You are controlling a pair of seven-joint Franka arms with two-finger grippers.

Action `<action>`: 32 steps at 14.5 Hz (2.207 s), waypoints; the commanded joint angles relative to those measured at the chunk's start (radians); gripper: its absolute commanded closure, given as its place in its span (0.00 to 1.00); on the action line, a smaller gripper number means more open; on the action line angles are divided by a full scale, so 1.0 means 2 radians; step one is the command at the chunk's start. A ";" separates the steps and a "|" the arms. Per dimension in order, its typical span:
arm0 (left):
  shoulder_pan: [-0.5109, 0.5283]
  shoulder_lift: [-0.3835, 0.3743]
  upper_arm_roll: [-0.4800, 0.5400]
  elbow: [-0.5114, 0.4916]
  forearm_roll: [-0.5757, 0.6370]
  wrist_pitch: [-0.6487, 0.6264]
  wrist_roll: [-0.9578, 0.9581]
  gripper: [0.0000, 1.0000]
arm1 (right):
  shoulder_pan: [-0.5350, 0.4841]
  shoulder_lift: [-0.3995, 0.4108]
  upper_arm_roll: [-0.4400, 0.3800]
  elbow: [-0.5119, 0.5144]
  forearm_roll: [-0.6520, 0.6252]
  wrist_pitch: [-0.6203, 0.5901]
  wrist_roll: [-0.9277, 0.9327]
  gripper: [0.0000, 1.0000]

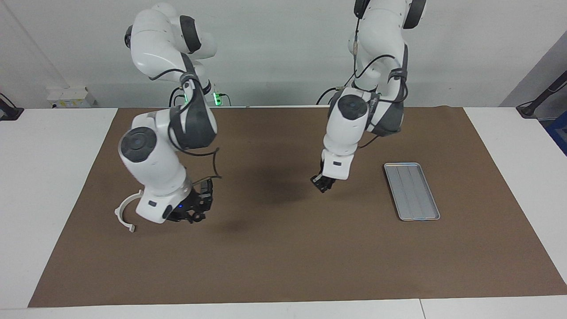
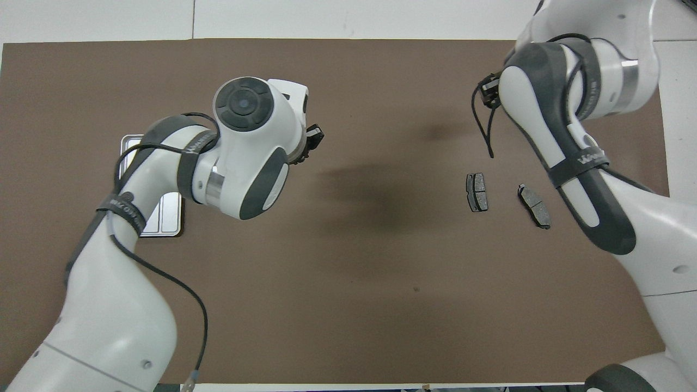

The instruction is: Place bearing gear from tray to pile

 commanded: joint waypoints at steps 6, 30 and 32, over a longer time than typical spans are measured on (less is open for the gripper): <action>-0.026 0.076 0.011 0.045 0.007 0.035 -0.038 1.00 | -0.068 -0.068 0.012 -0.175 -0.029 0.089 -0.075 1.00; -0.039 0.073 0.030 0.024 0.009 0.030 -0.052 0.00 | -0.084 -0.095 0.012 -0.321 -0.028 0.227 -0.085 0.01; -0.036 0.050 0.049 0.027 0.018 0.007 -0.050 0.00 | -0.081 -0.098 0.012 -0.318 -0.028 0.222 -0.065 0.00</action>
